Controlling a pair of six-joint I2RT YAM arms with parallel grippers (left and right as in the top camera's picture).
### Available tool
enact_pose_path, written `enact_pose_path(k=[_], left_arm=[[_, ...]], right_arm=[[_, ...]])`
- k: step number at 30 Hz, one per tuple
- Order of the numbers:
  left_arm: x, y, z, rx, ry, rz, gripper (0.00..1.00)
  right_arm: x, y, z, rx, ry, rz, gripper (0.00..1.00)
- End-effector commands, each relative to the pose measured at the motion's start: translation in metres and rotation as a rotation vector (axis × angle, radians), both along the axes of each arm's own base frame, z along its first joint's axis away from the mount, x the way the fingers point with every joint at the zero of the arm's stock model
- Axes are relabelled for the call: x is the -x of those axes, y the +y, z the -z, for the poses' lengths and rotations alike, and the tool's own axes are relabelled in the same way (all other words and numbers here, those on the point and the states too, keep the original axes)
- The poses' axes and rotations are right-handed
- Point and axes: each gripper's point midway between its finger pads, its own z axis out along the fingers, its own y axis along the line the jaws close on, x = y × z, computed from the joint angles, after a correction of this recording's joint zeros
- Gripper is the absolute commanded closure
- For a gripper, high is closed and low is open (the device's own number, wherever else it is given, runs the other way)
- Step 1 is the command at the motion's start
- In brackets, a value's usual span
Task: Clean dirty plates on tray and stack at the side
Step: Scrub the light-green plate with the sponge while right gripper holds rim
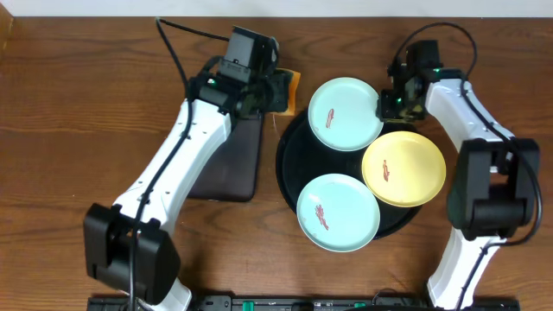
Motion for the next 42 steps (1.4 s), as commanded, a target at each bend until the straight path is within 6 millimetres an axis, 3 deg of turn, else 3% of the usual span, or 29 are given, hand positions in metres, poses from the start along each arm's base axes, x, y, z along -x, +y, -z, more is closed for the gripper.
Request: enact_pose_path(k=[1, 5, 9, 13, 21, 32, 34, 37, 39, 42], left_arm=[[-0.002, -0.012, 0.004, -0.004, 0.005, 0.01, 0.93], [0.002, -0.022, 0.013, -0.01, 0.024, 0.028, 0.93], [0.0, -0.035, 0.021, 0.015, 0.042, 0.008, 0.93], [0.003, -0.05, 0.044, 0.026, 0.103, -0.015, 0.93], [0.011, -0.083, 0.096, 0.034, 0.214, -0.047, 0.93], [0.036, -0.101, 0.17, 0.074, 0.478, -0.126, 0.93], [0.043, -0.094, 0.186, 0.031, 0.515, -0.135, 0.93], [0.045, -0.067, 0.199, -0.108, 0.499, -0.167, 0.93], [0.038, -0.034, 0.203, -0.283, 0.421, -0.179, 0.93], [0.033, -0.01, 0.201, -0.407, 0.371, -0.198, 0.93]], right_arm=[[-0.002, 0.011, 0.019, 0.019, 0.021, -0.026, 0.83], [-0.004, 0.016, 0.014, -0.011, 0.006, -0.035, 0.99], [0.005, 0.028, 0.01, -0.048, 0.031, -0.066, 0.99], [0.024, 0.037, 0.013, -0.036, 0.101, -0.09, 0.99], [0.042, 0.048, 0.015, -0.012, 0.161, -0.12, 0.99], [0.044, 0.042, 0.017, 0.016, 0.179, -0.066, 0.99], [0.044, 0.042, 0.017, 0.012, 0.183, -0.045, 0.99], [0.043, 0.042, 0.017, 0.009, 0.182, -0.031, 0.99], [0.043, 0.042, 0.017, 0.008, 0.183, -0.028, 0.99], [0.043, 0.042, 0.017, 0.008, 0.185, -0.023, 0.99]])
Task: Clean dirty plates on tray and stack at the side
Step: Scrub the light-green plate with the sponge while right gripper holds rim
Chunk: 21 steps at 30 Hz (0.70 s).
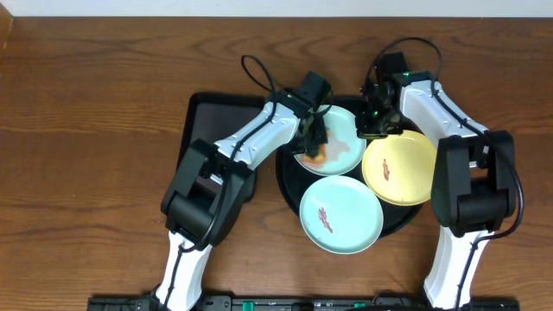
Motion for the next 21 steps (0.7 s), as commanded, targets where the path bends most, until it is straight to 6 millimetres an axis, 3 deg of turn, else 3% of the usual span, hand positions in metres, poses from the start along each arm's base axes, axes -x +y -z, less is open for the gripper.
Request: enact_pose_path(k=[1, 6, 12, 17, 21], left_arm=[[-0.009, 0.062, 0.025, -0.324, -0.064, 0.02, 0.93], [-0.015, 0.058, 0.024, -0.311, -0.089, 0.027, 0.93], [-0.023, -0.015, 0.01, 0.074, -0.082, 0.034, 0.93], [-0.021, -0.051, -0.001, 0.253, -0.038, -0.006, 0.93], [-0.01, -0.063, 0.0, 0.298, 0.001, 0.026, 0.92]], right_arm=[[-0.002, 0.0, -0.003, 0.013, -0.004, 0.037, 0.99], [-0.002, 0.0, -0.003, 0.012, -0.001, 0.048, 0.99], [-0.002, 0.0, -0.003, 0.012, 0.0, 0.051, 0.99], [-0.002, 0.0, -0.003, 0.012, 0.001, 0.051, 0.99], [-0.001, -0.001, -0.003, 0.013, 0.003, 0.051, 0.99]])
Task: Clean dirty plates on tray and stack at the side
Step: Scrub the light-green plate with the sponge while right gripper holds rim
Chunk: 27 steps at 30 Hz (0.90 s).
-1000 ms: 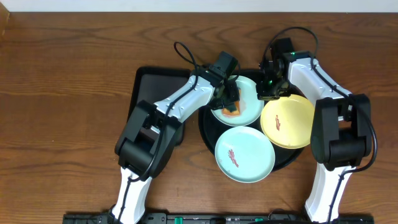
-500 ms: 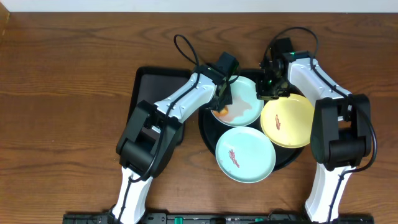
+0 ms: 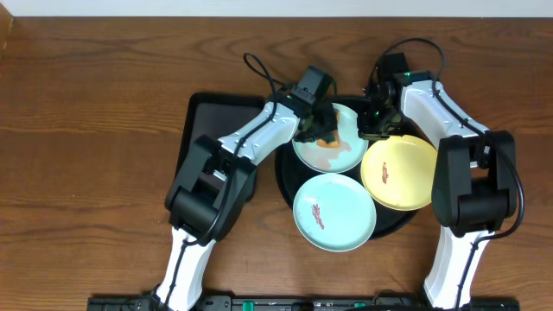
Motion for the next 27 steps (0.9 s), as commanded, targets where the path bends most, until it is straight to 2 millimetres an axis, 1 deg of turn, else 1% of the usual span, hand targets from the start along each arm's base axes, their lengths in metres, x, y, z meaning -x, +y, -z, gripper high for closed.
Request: enact_pose_path(k=[1, 2, 5, 6, 8, 12, 14, 16, 18, 24, 27], left_arm=[[0.03, -0.016, 0.012, 0.062, 0.131, 0.041, 0.93], [0.038, -0.011, 0.016, 0.039, 0.17, 0.041, 0.92], [0.049, 0.005, 0.024, -0.021, 0.219, 0.045, 0.93], [0.053, 0.019, 0.029, -0.076, 0.248, 0.032, 0.93], [0.055, 0.035, 0.034, -0.135, 0.249, 0.043, 0.93], [0.042, 0.085, 0.044, -0.363, 0.187, 0.001, 0.93], [0.033, 0.102, 0.044, -0.431, 0.151, -0.026, 0.93], [0.021, 0.112, 0.041, -0.471, 0.112, -0.056, 0.93], [0.011, 0.111, 0.034, -0.461, 0.08, -0.07, 0.93], [-0.034, 0.086, 0.009, -0.37, -0.097, -0.063, 0.93], [-0.045, 0.078, 0.004, -0.337, -0.148, -0.074, 0.92]], right_arm=[[-0.004, 0.004, -0.004, -0.006, -0.016, 0.007, 0.99], [-0.004, 0.004, -0.003, -0.006, -0.016, 0.008, 0.99], [-0.003, 0.004, -0.003, -0.006, -0.012, 0.018, 0.99], [-0.003, 0.004, -0.003, -0.007, -0.009, 0.025, 0.99], [-0.003, 0.004, -0.003, -0.007, -0.009, 0.025, 0.99], [-0.003, 0.004, -0.003, -0.007, -0.009, 0.025, 0.99], [-0.003, 0.004, -0.003, -0.006, -0.009, 0.024, 0.99], [-0.003, 0.004, -0.003, -0.006, -0.009, 0.024, 0.99], [-0.003, 0.004, -0.003, -0.006, -0.009, 0.024, 0.99], [-0.003, 0.004, -0.003, -0.004, -0.014, -0.002, 0.99], [-0.003, 0.004, -0.003, -0.004, -0.014, -0.002, 0.99]])
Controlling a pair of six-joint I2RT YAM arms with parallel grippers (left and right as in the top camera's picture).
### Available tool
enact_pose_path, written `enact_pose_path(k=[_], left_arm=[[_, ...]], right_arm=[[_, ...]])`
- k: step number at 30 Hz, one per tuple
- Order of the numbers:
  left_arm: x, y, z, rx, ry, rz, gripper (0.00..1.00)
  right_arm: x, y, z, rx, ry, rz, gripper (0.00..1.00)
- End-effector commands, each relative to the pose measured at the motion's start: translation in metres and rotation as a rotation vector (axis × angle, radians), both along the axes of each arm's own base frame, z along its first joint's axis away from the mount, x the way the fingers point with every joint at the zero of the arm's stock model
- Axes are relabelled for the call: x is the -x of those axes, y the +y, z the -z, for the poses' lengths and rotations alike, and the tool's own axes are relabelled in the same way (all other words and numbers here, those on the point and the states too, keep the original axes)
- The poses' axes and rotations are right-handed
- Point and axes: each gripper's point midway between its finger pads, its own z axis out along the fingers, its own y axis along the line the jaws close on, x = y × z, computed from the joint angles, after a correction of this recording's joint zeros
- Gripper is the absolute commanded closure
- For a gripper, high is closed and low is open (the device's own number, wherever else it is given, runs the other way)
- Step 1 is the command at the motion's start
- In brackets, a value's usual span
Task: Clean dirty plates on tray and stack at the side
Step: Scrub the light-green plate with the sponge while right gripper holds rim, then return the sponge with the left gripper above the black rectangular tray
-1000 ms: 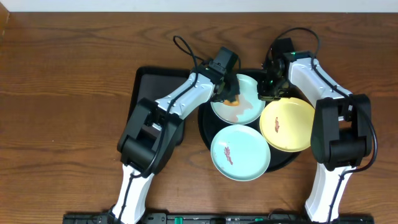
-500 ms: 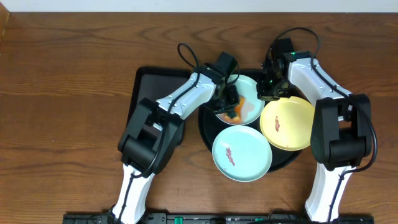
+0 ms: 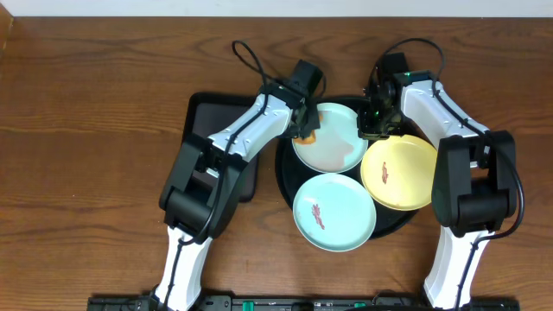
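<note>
Three plates lie on the round black tray. The top mint plate shows no smear. The yellow plate and the lower mint plate each carry a red smear. My left gripper is shut on an orange sponge at the top plate's left rim. My right gripper sits at that plate's right rim and appears shut on it.
A flat black rectangular tray lies left of the round one, partly under my left arm. Brown wooden table spreads around both. Cables loop above each wrist.
The left gripper and its sponge have moved from the middle of the top mint plate to its left rim. The plate's face now shows bare. The right gripper has stayed put.
First the left gripper was at the sponge off the tray's upper left, and the top plate bore a red smear. Later the sponge was on that plate, which had shifted down-left with the right gripper. Then it lay mid-plate, now at the rim.
</note>
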Motion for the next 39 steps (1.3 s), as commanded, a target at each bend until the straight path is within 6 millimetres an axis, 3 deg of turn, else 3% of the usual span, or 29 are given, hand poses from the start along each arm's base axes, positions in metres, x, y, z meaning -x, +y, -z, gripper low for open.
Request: enact_pose_path(k=[1, 4, 8, 11, 14, 17, 19, 23, 24, 28, 30, 34, 39], left_arm=[[-0.028, 0.013, 0.0, -0.063, -0.097, -0.03, 0.92], [-0.025, -0.002, -0.002, -0.02, -0.096, 0.0, 0.92], [-0.005, -0.031, -0.004, 0.103, -0.024, 0.096, 0.93], [0.008, -0.035, -0.006, 0.142, 0.029, 0.148, 0.92], [0.007, -0.022, -0.022, 0.134, 0.03, 0.139, 0.92], [-0.001, -0.005, -0.055, 0.15, -0.01, 0.108, 0.93], [-0.008, 0.017, -0.091, 0.169, -0.059, 0.067, 0.92], [-0.006, 0.061, -0.131, 0.158, -0.094, 0.024, 0.92], [-0.002, 0.083, -0.138, 0.128, -0.085, 0.0, 0.92], [0.014, 0.157, -0.126, -0.054, 0.012, -0.147, 0.93], [0.022, 0.178, -0.111, -0.111, 0.053, -0.149, 0.93], [0.042, 0.197, -0.073, -0.149, 0.142, -0.115, 0.92], [0.065, 0.202, -0.037, -0.168, 0.211, -0.114, 0.93]], right_arm=[[-0.003, 0.004, -0.003, -0.003, -0.016, -0.008, 0.99], [-0.003, 0.004, -0.003, -0.003, -0.016, -0.008, 0.99], [-0.003, 0.004, -0.003, -0.003, -0.016, -0.007, 0.99], [-0.003, 0.004, -0.003, -0.003, -0.016, -0.008, 0.99], [-0.003, 0.004, -0.003, -0.003, -0.016, -0.008, 0.99], [-0.003, 0.004, -0.003, -0.004, -0.017, -0.008, 0.99], [-0.005, 0.004, -0.004, -0.004, -0.026, -0.02, 0.99], [-0.008, 0.005, -0.004, -0.003, -0.049, -0.07, 0.98], [-0.01, 0.005, -0.004, -0.003, -0.062, -0.086, 0.97], [-0.017, 0.007, -0.005, -0.006, -0.091, -0.096, 0.99], [-0.018, 0.007, -0.005, -0.007, -0.097, -0.096, 0.99], [-0.021, 0.007, -0.013, -0.01, -0.117, -0.085, 0.99], [-0.033, -0.001, -0.045, 0.039, -0.216, -0.076, 0.99]])
